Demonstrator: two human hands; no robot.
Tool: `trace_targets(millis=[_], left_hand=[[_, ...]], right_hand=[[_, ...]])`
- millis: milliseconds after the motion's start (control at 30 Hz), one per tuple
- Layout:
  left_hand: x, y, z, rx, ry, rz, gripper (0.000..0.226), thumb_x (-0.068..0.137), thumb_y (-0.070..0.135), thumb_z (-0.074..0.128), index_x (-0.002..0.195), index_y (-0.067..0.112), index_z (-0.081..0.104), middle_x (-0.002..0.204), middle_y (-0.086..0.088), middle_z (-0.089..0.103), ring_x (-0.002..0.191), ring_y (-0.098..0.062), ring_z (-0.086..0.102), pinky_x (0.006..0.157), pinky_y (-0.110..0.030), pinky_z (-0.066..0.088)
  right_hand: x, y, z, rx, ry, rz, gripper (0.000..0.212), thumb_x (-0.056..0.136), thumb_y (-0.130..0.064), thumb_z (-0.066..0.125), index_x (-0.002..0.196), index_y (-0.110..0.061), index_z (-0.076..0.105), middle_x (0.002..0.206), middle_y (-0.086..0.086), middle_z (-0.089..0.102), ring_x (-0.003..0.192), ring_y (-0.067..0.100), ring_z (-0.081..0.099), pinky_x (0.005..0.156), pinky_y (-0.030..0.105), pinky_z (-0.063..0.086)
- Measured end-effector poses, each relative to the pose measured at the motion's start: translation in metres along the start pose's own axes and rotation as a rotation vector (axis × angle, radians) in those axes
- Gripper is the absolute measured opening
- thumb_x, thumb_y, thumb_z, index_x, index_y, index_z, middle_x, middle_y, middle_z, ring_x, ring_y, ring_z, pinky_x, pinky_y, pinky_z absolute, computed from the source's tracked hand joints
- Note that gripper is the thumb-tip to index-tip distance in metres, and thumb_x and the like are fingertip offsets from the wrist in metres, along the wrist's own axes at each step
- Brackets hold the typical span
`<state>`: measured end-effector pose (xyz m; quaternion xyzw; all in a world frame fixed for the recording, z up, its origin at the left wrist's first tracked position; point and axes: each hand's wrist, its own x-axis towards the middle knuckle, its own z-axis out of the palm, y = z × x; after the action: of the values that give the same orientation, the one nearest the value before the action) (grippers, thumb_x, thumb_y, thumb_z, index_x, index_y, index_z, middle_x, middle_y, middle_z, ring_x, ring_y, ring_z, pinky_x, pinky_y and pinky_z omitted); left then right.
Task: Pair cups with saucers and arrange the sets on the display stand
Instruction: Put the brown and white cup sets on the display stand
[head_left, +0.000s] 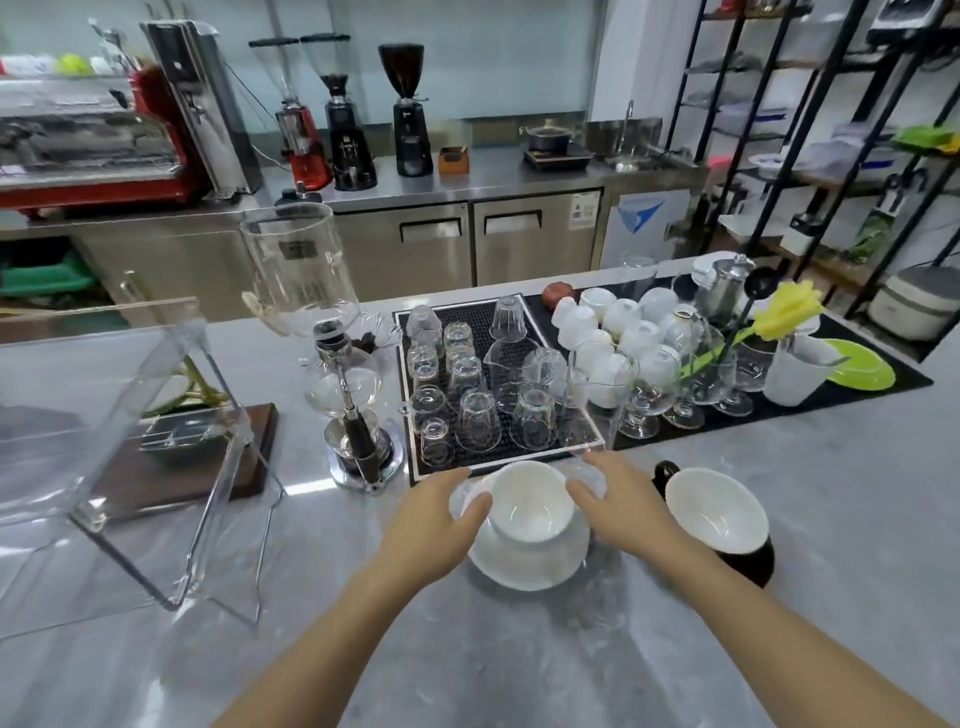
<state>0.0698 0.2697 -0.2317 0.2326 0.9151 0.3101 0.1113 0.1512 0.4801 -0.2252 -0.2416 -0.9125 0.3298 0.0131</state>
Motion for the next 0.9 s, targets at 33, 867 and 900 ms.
trace_targets(millis=[33,867,900], left_hand=[[0.002,0.0,0.004,-0.012,0.0,-0.014,0.046,0.097,0.04,0.057,0.136,0.015,0.059,0.14,-0.002,0.062,0.13,-0.019,0.055,0.099,-0.025,0.038],[0.002,-0.011,0.049,-0.809,0.012,-0.614,0.041,0.077,0.034,0.084,0.108,0.016,0.064,0.104,-0.008,0.075,0.089,-0.027,0.076,0.073,-0.043,0.065],[0.003,-0.012,0.049,-0.817,0.008,-0.62,0.039,0.077,0.033,0.085,0.106,0.016,0.064,0.103,-0.01,0.075,0.087,-0.029,0.076,0.071,-0.044,0.065]], right_hand=[[0.004,0.003,0.002,0.016,-0.021,0.015,0.054,0.095,-0.033,0.056,0.143,-0.009,0.046,0.141,0.01,0.054,0.123,0.024,0.055,0.096,0.028,0.039],[0.028,0.044,0.044,0.568,-0.117,0.262,0.05,0.081,-0.048,0.072,0.117,-0.015,0.06,0.111,0.006,0.065,0.095,0.018,0.064,0.075,0.03,0.052],[0.029,0.045,0.047,0.555,-0.112,0.265,0.051,0.08,-0.049,0.072,0.117,-0.015,0.062,0.111,0.006,0.066,0.096,0.02,0.065,0.079,0.033,0.053]])
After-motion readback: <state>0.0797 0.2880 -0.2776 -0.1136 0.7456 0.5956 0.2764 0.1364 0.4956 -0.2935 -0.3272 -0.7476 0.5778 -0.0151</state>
